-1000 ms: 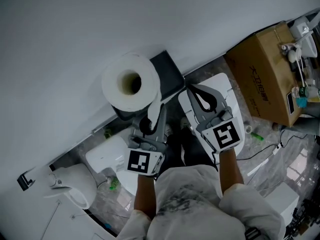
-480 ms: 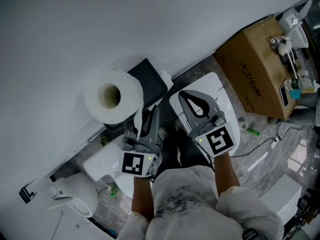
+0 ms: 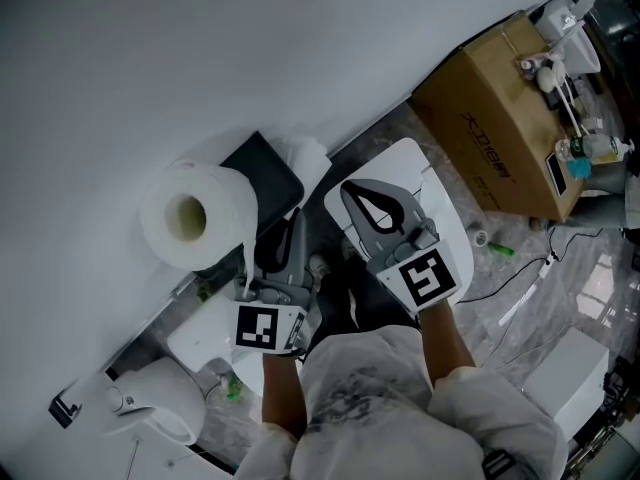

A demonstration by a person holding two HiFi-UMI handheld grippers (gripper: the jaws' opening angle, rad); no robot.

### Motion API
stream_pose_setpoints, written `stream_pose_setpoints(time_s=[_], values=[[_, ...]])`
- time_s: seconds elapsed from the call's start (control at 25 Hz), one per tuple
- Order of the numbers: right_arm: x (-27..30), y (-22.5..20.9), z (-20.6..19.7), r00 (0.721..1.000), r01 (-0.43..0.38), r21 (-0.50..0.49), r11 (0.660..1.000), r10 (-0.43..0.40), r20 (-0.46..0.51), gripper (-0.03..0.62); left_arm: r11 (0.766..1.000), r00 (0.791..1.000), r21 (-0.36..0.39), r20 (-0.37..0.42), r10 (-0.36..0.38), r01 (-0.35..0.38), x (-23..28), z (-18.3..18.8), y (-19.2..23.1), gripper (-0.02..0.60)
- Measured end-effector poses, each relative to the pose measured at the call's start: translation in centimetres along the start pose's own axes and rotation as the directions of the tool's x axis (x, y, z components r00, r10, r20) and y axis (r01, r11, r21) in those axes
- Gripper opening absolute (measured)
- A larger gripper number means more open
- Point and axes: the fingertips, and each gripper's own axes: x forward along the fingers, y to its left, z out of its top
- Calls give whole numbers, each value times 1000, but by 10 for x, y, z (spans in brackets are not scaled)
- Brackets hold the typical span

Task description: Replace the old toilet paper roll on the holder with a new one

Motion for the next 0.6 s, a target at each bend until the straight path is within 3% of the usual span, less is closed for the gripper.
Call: stream_pose_setpoints(time_s=[0.6], values=[[-12,-13,3,999,26,21,999,-26,26,2,998,998,8,-13,-59,59,30,0,-17,15]])
